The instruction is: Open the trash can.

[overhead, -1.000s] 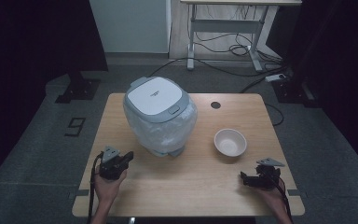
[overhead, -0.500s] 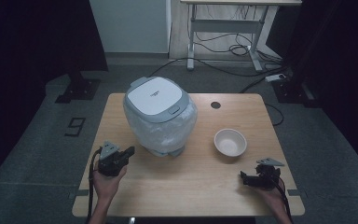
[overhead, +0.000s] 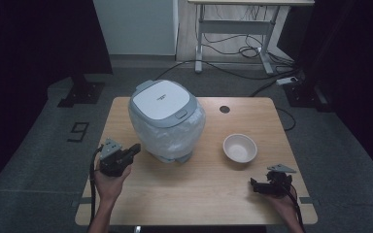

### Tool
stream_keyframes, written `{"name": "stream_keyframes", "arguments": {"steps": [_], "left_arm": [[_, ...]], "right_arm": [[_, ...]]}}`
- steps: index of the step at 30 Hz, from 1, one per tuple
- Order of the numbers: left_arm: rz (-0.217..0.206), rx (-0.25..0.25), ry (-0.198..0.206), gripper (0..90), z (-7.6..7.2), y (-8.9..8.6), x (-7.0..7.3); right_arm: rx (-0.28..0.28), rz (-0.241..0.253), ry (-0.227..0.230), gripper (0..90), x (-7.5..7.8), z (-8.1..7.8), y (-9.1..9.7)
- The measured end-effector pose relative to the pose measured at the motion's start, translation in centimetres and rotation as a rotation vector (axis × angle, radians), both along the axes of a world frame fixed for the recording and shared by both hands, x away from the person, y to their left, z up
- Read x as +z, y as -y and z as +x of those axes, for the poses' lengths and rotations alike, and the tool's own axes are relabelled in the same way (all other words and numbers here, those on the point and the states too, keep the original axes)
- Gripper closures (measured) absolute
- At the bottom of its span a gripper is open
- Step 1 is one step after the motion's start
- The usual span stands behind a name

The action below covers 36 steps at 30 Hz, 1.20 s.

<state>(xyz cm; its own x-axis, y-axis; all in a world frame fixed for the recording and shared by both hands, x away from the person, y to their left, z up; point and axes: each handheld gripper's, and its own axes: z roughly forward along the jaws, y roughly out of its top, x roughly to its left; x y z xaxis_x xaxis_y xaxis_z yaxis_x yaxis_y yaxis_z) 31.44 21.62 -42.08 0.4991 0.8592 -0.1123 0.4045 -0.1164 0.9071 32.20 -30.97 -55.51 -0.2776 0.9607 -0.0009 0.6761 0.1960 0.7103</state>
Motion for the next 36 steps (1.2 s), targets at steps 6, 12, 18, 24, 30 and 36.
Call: {"name": "stream_keyframes", "arguments": {"steps": [6,12,18,24,30,36], "left_arm": [[-0.02,-0.013,0.014,90.0,0.1,0.0,1.6],[-0.03,-0.029,0.021,90.0,0.3,0.3,2.7],[-0.036,-0.049,0.035,90.0,0.5,0.9,3.8],[-0.028,-0.066,0.056,90.0,0.7,1.6,4.9],[-0.031,-0.077,0.061,90.0,1.2,2.1,5.6],[-0.038,-0.08,0.06,90.0,1.7,2.6,6.1]], "right_arm": [[0.0,0.0,0.0,0.0,0.0,0.0,0.0],[0.0,0.0,0.0,0.0,0.0,0.0,0.0],[0.0,0.0,0.0,0.0,0.0,0.0,0.0],[0.0,0.0,0.0,0.0,0.0,0.0,0.0],[0.0,0.0,0.0,0.0,0.0,0.0,0.0],[0.0,0.0,0.0,0.0,0.0,0.0,0.0]]}}
